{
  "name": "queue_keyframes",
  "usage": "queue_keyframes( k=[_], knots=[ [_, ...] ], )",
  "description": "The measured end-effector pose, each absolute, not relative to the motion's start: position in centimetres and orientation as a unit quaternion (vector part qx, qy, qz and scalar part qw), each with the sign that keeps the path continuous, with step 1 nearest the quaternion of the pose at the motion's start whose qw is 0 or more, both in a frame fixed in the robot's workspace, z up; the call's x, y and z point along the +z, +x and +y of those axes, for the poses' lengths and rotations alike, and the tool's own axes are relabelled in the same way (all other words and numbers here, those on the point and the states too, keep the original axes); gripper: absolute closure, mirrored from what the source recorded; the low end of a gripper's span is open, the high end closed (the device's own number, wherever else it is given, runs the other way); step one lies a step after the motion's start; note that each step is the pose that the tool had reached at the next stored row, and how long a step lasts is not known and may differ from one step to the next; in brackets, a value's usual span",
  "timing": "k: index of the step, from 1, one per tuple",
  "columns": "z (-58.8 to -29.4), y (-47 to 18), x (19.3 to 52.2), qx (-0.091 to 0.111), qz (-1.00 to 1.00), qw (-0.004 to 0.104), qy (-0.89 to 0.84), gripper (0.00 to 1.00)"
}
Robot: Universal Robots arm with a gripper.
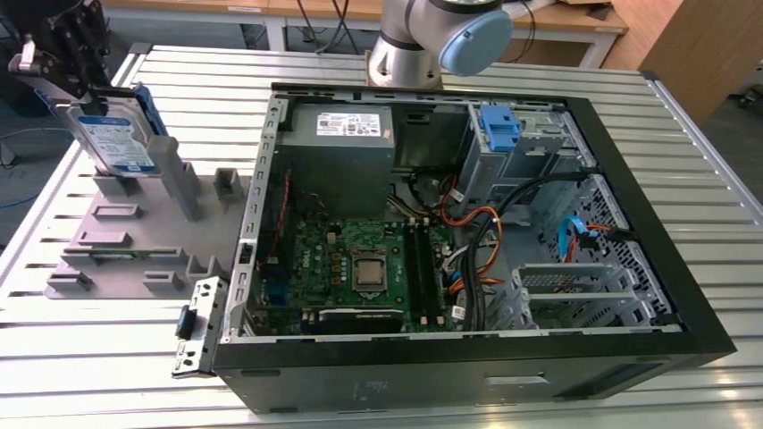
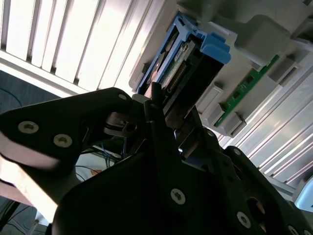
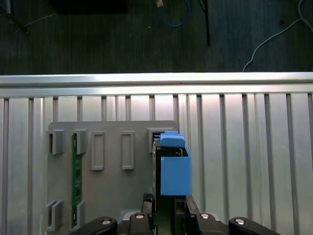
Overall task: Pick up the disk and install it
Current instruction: 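Pick up the disk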
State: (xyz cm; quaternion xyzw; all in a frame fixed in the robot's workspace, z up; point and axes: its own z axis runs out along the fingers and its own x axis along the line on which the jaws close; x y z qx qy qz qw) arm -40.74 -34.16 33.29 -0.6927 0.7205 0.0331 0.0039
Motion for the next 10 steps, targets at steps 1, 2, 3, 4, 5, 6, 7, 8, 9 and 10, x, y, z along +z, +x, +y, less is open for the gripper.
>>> queue_keyframes(
  k=[1,2,3,4,5,6,7,8,9,10],
  knots=[
    [-34.16,-40.74,33.42,0.033,0.72,0.004,-0.693,0.65],
    [-34.17,-40.75,33.59,0.033,0.72,0.004,-0.693,0.65],
    [-34.16,-40.75,33.76,0.033,0.72,0.004,-0.693,0.65],
    [-34.16,-40.74,33.91,0.033,0.72,0.004,-0.693,0.65],
    [-34.17,-40.75,33.98,0.033,0.72,0.004,-0.693,0.65],
    [-34.16,-40.74,33.97,0.033,0.72,0.004,-0.693,0.65],
    [-34.16,-40.74,33.97,0.033,0.72,0.004,-0.693,0.65],
    [-34.17,-40.75,33.99,0.033,0.72,0.004,-0.693,0.65],
    [-34.16,-40.75,34.02,0.033,0.72,0.004,-0.693,0.65],
    [-34.16,-40.75,34.05,0.033,0.72,0.004,-0.693,0.65]
  ],
)
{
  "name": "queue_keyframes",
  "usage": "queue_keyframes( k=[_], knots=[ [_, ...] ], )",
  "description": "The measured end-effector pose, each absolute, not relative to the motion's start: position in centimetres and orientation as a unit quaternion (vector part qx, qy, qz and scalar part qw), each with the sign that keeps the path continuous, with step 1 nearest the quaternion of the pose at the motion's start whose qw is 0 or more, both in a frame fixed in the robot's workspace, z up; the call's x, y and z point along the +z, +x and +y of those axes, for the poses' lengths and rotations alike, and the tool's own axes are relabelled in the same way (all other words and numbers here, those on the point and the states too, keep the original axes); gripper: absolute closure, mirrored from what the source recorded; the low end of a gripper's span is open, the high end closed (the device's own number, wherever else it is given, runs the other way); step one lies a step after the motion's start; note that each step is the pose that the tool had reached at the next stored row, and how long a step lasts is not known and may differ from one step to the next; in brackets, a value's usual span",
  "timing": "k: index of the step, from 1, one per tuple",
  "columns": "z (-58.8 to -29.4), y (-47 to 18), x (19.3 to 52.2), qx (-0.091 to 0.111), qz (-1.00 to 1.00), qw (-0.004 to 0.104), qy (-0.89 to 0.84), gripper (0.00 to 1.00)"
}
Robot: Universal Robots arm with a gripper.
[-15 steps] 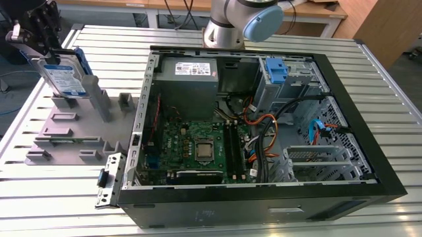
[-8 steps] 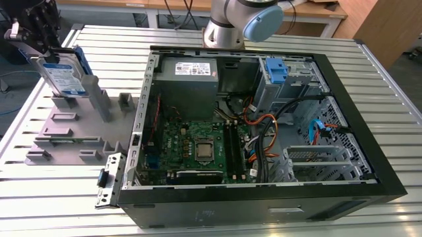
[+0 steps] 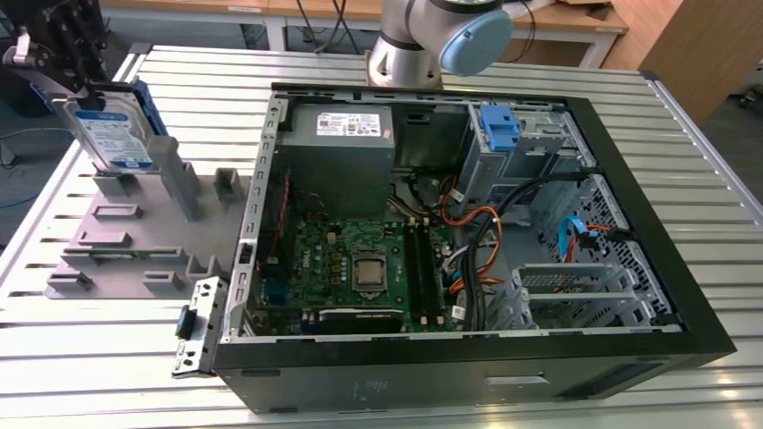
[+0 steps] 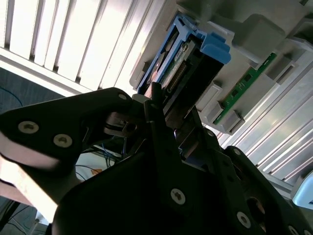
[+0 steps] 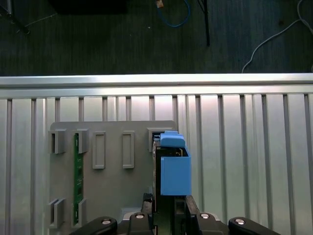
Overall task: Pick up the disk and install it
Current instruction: 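Pick up the disk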
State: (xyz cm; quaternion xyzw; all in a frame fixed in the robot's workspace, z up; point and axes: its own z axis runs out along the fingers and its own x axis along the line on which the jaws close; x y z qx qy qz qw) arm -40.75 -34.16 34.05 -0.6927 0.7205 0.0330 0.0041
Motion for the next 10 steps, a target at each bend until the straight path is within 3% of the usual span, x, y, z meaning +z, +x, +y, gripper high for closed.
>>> queue_keyframes(
  k=[10],
  knots=[
    [-34.16,-40.74,34.14,0.033,0.72,0.004,-0.693,0.65]
  ],
)
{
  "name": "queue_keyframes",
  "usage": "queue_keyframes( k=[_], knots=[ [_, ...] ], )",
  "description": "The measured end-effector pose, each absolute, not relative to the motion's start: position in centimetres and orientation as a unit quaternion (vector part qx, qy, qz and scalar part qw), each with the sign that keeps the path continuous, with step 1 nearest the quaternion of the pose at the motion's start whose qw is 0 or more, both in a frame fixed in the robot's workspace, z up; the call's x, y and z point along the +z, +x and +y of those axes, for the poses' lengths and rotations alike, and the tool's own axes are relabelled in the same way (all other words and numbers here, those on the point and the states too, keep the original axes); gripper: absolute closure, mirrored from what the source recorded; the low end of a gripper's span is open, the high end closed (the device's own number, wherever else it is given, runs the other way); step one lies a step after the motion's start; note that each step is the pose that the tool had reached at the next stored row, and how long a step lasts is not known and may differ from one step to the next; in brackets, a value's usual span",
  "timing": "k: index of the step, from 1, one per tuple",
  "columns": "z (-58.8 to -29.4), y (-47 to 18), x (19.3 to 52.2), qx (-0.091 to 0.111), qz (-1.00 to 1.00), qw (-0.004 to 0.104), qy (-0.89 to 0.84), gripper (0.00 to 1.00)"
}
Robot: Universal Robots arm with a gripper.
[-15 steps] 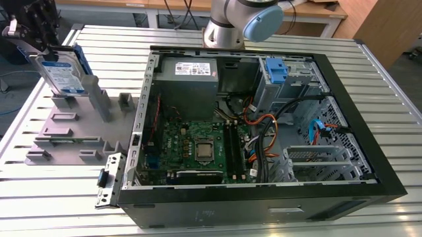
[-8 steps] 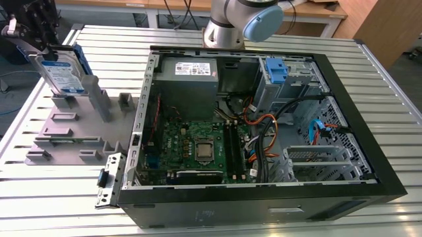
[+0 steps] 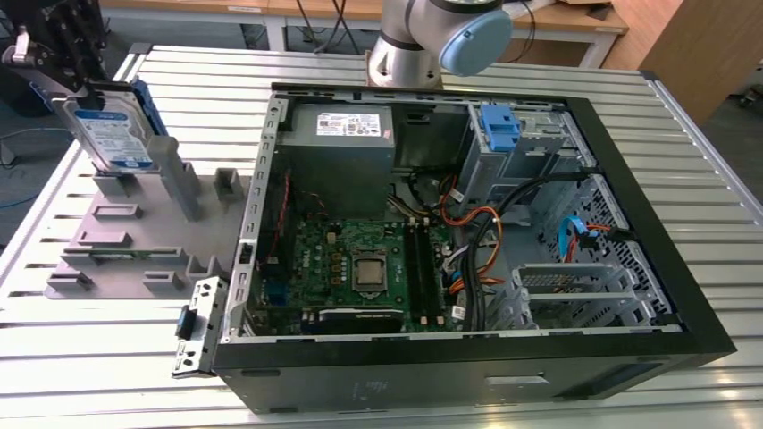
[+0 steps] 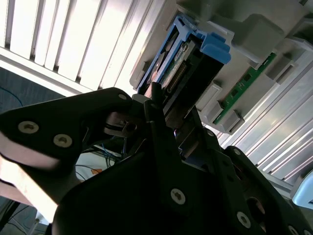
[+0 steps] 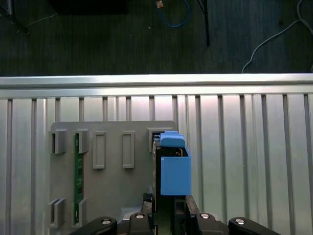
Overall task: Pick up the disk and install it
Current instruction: 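Pick up the disk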
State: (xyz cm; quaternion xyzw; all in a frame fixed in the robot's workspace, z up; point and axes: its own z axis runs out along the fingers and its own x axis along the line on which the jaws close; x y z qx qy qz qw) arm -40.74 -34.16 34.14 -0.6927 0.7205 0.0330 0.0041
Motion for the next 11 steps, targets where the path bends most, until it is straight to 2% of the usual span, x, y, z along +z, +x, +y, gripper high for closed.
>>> queue_keyframes(
  k=[11],
  knots=[
    [-34.2,-40.7,35.7,0.033,0.72,0.004,-0.693,0.65]
  ],
)
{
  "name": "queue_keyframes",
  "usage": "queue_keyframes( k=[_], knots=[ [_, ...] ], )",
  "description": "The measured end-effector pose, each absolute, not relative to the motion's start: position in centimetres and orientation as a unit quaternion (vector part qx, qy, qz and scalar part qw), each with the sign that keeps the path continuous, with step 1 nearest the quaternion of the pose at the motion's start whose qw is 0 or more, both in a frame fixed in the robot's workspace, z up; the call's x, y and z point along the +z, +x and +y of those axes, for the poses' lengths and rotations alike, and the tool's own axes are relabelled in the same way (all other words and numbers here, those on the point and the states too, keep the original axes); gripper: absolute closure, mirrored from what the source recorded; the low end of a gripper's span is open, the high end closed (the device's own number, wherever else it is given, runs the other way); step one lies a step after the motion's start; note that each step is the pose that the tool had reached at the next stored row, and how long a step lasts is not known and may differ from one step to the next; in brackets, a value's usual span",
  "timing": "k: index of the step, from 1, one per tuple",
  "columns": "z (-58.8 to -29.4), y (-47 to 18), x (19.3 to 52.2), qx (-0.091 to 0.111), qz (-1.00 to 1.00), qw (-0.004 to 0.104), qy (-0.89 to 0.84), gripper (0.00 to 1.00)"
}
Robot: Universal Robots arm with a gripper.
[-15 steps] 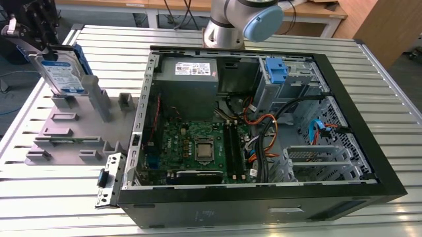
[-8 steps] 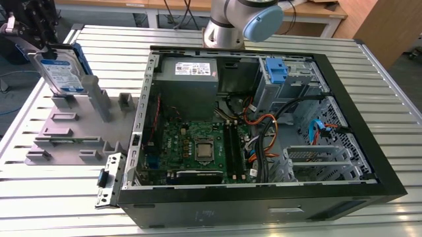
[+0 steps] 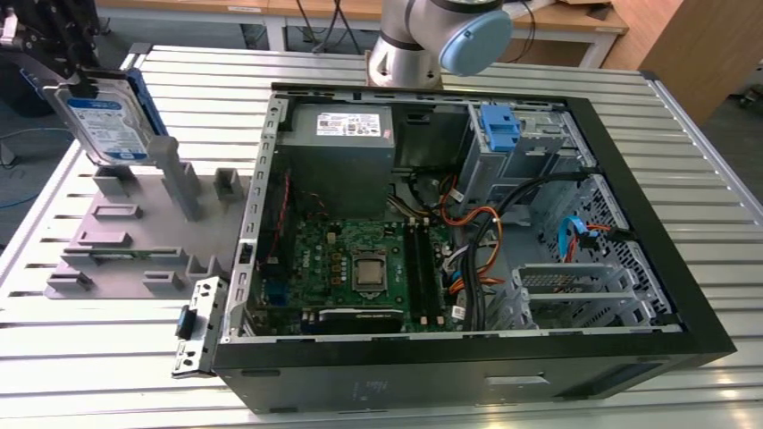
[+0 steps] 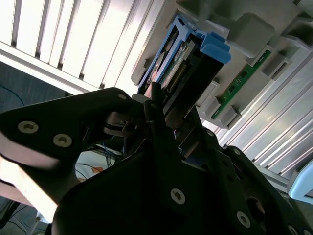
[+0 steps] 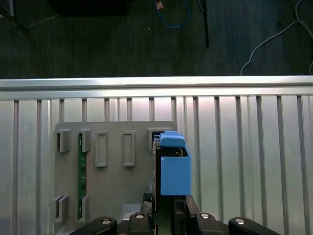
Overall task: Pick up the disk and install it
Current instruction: 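Pick up the disk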
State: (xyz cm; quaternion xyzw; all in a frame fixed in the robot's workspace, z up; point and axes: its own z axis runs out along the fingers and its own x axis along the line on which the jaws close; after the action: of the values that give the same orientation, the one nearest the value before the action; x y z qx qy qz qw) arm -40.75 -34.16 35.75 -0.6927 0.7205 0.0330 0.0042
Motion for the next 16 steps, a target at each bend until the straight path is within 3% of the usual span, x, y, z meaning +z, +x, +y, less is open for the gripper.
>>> queue_keyframes(
  k=[16],
  knots=[
    [-34.2,-40.7,38.2,0.033,0.72,0.004,-0.693,0.65]
  ],
)
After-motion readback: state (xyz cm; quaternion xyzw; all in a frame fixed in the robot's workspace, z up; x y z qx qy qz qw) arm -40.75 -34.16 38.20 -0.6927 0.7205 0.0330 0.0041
